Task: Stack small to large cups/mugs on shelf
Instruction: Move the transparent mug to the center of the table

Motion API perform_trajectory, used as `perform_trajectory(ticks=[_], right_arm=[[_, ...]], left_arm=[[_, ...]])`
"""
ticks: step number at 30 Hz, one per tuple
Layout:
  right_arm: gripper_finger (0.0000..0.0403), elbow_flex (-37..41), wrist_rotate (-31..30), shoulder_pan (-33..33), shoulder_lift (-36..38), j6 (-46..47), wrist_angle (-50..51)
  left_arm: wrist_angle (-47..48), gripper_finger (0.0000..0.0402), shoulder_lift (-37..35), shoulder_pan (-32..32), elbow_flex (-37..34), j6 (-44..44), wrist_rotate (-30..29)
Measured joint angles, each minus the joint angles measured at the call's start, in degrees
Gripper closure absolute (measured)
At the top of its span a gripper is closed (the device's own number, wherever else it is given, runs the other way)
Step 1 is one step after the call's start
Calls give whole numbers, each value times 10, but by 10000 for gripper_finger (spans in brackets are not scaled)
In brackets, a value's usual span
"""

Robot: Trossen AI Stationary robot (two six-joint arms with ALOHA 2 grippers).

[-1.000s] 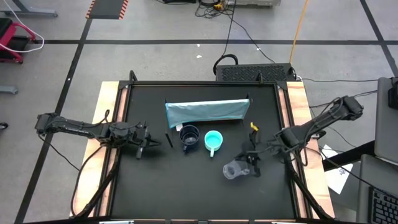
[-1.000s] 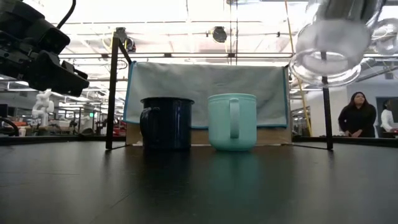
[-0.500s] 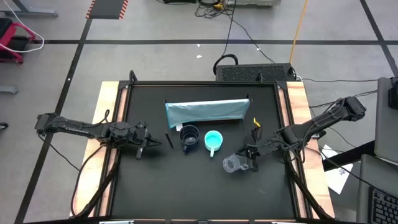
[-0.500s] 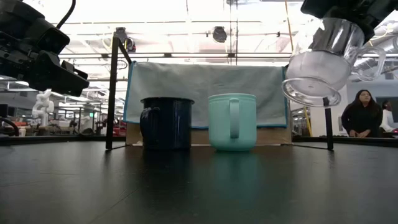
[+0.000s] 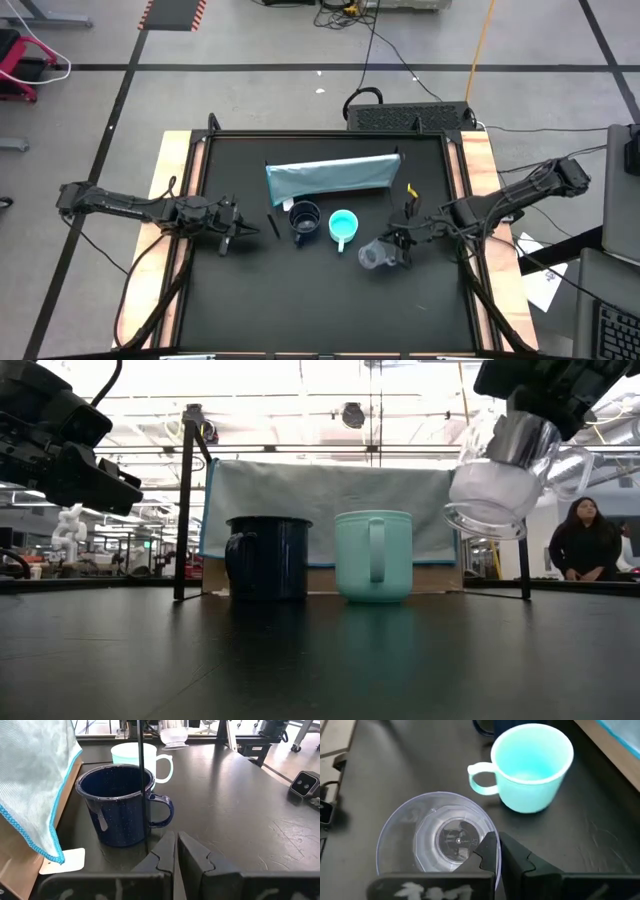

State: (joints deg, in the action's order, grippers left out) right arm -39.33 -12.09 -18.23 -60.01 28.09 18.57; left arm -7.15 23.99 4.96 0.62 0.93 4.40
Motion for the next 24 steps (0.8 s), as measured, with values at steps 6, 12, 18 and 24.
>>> perform_trajectory(ticks=[6,12,18,24], right_arm=[[403,0,1,16,0,8,6],[403,-28,2,8,0,-3,6],[403,-91,1,-7,-21,-27,28],[403,-207,-24,-4,-98,-33,159]], left_arm=[[0,378,0,0,0,0,0],[1,378,0,0,0,-4,0],[2,378,0,0,0,-4,0],[4,378,0,0,0,-8,0]])
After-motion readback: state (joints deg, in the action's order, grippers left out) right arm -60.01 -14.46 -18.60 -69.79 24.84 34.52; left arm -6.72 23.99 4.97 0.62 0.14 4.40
